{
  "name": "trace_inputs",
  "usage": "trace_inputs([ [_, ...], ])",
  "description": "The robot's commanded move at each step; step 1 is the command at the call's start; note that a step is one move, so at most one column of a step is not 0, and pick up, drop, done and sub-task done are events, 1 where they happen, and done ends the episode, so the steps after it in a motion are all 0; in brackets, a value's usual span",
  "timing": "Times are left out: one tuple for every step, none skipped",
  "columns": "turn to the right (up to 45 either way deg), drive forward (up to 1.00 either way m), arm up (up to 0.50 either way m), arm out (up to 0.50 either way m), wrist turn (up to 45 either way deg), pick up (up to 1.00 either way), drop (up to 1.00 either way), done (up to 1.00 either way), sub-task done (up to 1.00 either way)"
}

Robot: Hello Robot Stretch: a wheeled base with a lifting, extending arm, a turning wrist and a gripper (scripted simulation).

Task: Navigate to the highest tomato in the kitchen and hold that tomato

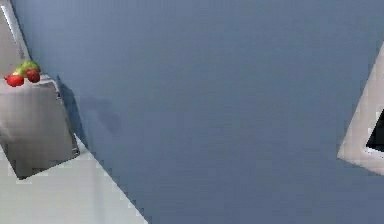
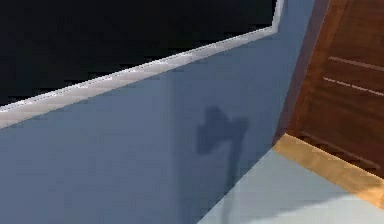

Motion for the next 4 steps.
trace_inputs([
  [-42.0, 0.00, 0.00, 0.00, 0.0, 0.00, 0.00, 0.00, 0.00],
  [0.0, 0.90, 0.00, 0.00, 0.0, 0.00, 0.00, 0.00, 0.00],
  [-24.0, 0.00, 0.00, 0.00, 0.0, 0.00, 0.00, 0.00, 0.00],
  [0.0, 0.80, 0.00, 0.00, 0.0, 0.00, 0.00, 0.00, 0.00],
])
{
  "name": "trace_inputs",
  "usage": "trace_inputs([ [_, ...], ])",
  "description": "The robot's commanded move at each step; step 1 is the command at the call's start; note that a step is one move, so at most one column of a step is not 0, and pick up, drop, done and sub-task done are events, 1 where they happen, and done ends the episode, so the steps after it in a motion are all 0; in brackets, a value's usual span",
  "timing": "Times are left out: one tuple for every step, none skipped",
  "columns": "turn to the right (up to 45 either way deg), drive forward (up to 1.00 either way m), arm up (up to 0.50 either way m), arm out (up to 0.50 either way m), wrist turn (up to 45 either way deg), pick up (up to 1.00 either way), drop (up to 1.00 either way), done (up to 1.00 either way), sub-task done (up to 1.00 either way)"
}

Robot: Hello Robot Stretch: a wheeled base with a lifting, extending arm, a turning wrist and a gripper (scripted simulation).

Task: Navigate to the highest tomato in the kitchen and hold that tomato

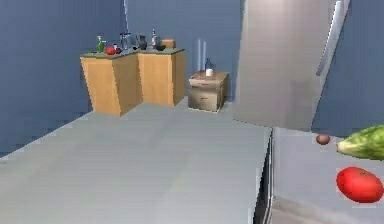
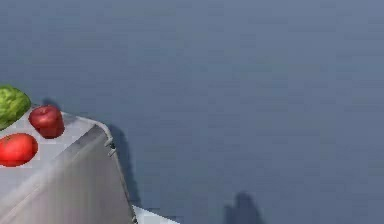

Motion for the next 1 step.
trace_inputs([
  [-24.0, 0.00, 0.00, 0.00, 0.0, 0.00, 0.00, 0.00, 0.00],
])
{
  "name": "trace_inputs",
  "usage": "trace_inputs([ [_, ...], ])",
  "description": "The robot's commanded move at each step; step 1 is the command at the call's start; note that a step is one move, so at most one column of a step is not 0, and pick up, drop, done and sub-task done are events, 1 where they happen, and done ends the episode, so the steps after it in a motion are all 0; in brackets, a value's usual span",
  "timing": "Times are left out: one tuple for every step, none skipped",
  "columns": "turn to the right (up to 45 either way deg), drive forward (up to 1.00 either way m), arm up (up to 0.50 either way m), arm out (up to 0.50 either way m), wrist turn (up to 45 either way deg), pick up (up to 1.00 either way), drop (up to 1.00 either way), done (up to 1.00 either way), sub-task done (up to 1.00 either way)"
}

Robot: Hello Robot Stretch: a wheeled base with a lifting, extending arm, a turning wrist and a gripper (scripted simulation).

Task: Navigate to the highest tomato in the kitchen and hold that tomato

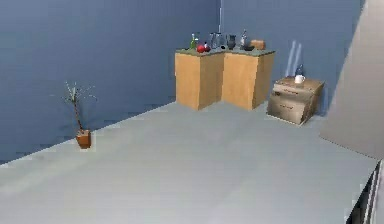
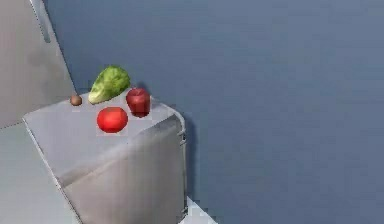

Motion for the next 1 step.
trace_inputs([
  [0.0, 0.80, 0.00, 0.00, 0.0, 0.00, 0.00, 0.00, 0.00],
])
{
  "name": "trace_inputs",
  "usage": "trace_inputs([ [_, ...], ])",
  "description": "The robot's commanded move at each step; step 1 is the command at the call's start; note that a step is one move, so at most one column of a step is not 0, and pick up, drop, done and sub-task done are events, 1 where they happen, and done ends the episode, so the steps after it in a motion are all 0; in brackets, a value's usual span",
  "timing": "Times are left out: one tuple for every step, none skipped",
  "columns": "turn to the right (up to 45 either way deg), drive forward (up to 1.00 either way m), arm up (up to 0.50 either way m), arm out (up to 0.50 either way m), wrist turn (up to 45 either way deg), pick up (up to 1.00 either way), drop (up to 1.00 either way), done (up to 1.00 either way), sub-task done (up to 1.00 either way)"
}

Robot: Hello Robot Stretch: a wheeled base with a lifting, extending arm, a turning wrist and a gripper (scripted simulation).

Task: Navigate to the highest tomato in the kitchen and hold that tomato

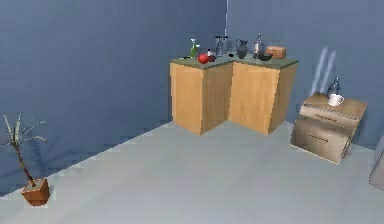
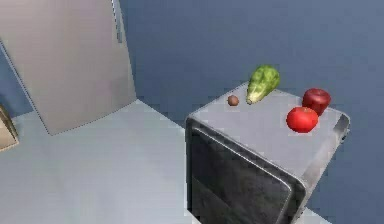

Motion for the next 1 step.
trace_inputs([
  [3.0, 0.00, 0.00, 0.00, 0.0, 0.00, 0.00, 0.00, 0.00],
])
